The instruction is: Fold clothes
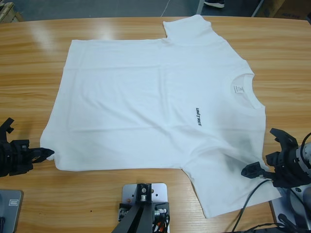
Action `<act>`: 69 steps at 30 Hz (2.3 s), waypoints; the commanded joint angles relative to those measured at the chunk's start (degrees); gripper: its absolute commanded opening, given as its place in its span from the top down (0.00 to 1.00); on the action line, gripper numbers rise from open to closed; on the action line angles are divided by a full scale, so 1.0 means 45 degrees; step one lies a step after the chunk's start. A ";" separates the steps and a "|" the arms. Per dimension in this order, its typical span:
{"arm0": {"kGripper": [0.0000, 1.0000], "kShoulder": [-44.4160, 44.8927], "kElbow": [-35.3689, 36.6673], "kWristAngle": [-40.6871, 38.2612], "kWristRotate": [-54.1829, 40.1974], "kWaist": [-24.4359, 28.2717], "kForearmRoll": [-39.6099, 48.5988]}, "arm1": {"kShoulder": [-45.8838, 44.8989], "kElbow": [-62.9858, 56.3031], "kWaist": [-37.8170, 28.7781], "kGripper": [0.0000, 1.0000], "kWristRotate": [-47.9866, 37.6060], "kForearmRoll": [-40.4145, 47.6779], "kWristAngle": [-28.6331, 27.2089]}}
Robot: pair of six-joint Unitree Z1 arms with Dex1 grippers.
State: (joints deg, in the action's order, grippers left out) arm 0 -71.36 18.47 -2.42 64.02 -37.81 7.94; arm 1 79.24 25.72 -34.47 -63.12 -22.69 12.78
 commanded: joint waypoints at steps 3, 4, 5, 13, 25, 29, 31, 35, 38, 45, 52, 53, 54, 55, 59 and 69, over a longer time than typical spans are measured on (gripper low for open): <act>1.00 -0.0092 -0.0433 0.0166 -0.0124 -0.0112 -0.0123 | -0.0610 -0.0330 -0.0114 0.00 0.0258 -0.0152 -0.0609; 1.00 -0.0080 -0.0449 0.0166 -0.0124 -0.0112 -0.0123 | -0.0481 -0.0287 -0.0114 0.00 0.0258 -0.0152 -0.0566; 1.00 -0.0080 -0.0453 0.0166 -0.0124 -0.0112 -0.0123 | -0.0321 -0.0255 -0.0114 0.00 0.0258 -0.0117 -0.0492; 1.00 0.0037 -0.0476 0.0146 -0.0105 -0.0112 -0.0123 | 0.0843 0.0393 -0.0114 0.00 0.0355 -0.0406 0.0727; 1.00 0.0295 -0.0570 0.0146 -0.0109 -0.0112 -0.0123 | -0.0039 0.0760 -0.0114 0.00 0.0758 -0.1566 -0.0163; 1.00 0.0318 -0.0570 0.0146 -0.0124 -0.0112 -0.0123 | -0.0434 0.0639 -0.0114 0.00 0.0765 -0.1519 -0.0445; 1.00 0.0377 -0.0590 0.0146 -0.0124 -0.0112 -0.0123 | -0.0102 0.0631 -0.0114 0.00 0.0758 -0.1433 -0.0335; 1.00 0.0490 -0.0609 0.0146 -0.0124 -0.0112 -0.0100 | 0.0445 0.0588 -0.0114 0.00 0.0773 -0.1187 -0.0160; 1.00 0.0592 -0.0629 0.0146 -0.0109 -0.0112 -0.0084 | 0.0527 0.0487 -0.0114 0.00 0.0785 -0.0914 -0.0132; 1.00 0.0596 -0.0648 0.0127 -0.0085 -0.0112 -0.0065 | 0.0660 0.0299 -0.0114 0.00 0.0765 -0.0523 -0.0113; 1.00 0.0990 -0.0648 0.0146 -0.0105 -0.0112 0.0009 | 0.0261 0.0346 -0.0079 0.00 0.0715 -0.0867 -0.0203; 1.00 0.1174 -0.0648 0.0146 -0.0105 -0.0112 0.0048 | -0.0074 0.0358 -0.0063 0.00 0.0508 -0.1070 -0.0441; 1.00 0.1303 -0.0640 0.0146 -0.0105 -0.0112 0.0088 | -0.0489 0.0252 -0.0059 0.00 0.0289 -0.1082 -0.0601; 1.00 0.1338 -0.0648 0.0146 -0.0105 -0.0112 0.0095 | -0.0891 0.0077 -0.0028 0.00 0.0203 -0.0933 -0.0663; 1.00 0.1080 -0.0629 0.0166 -0.0105 -0.0112 0.0091 | -0.1742 -0.0478 0.0320 0.00 0.0219 -0.0203 -0.0425; 1.00 0.0670 -0.0050 0.0166 -0.0499 0.0130 0.0091 | -0.0078 0.0393 0.0374 0.00 0.1515 0.0114 0.0383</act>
State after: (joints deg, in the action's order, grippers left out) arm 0 -67.04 17.73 -2.42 63.00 -37.82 7.95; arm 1 74.68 25.54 -33.22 -59.76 -22.58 12.27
